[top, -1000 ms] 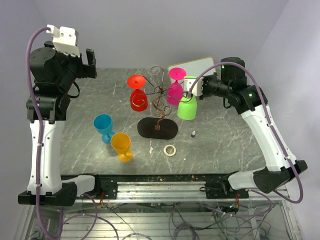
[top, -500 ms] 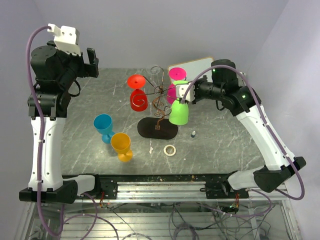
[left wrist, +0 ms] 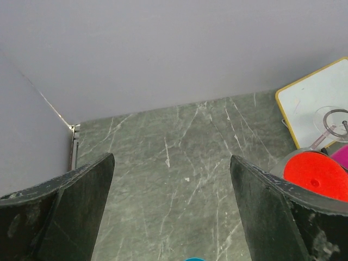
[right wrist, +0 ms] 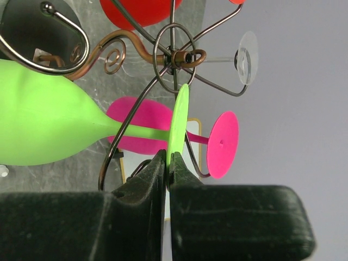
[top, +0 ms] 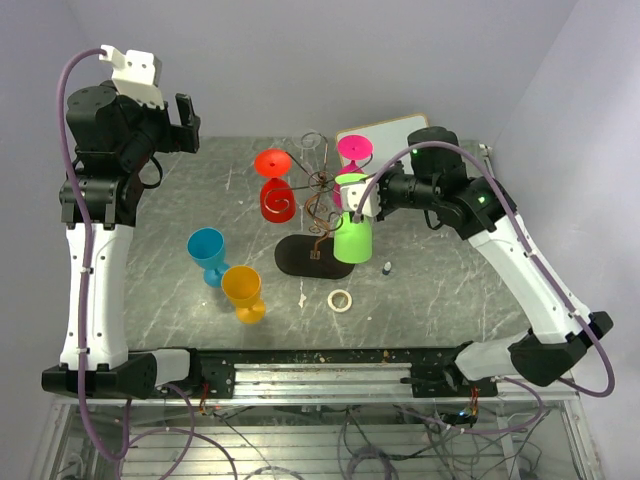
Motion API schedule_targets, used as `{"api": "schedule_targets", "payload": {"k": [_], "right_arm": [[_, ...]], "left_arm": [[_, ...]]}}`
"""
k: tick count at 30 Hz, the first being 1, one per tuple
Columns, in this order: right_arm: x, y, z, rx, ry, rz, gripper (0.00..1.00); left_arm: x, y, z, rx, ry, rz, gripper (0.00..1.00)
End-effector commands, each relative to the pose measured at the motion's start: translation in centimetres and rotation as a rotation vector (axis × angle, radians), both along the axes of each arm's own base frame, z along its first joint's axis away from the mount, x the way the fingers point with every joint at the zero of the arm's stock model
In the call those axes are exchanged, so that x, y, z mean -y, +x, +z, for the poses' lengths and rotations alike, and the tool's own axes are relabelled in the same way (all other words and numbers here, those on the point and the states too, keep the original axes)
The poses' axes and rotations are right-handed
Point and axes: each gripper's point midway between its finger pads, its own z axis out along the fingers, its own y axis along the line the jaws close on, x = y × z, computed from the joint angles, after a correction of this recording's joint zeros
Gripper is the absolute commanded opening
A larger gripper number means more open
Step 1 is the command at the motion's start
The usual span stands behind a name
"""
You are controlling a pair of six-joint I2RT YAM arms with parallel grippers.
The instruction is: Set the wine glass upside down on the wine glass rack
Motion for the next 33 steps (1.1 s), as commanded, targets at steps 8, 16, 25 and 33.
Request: {"api": "schedule_targets", "payload": {"k": [8,16,25,33], "right_arm": [[1.7,-2.0,1.9,0.037,0.027,-0.041,0.00],[3.1,-2.0,1.1,0.059,0.017,-0.105,0.00],[4.5,-2.6,1.6,0.085,0.047,-0.160,0.00],[5.6,-1.5,0.8,0.104,0.039,-0.242,0.00]], "left_arm": [[1.0,0.4,1.8,0.040,-0.032,-0.063,0.97],[1.2,0.7,1.6,0.040,-0.034,-0.075,0.97],[1.4,0.7,1.5,0.031,-0.043,-0.083,0.97],[1.8,0.1,1.4,0.039,-0.044,-0.104,0.98]]}}
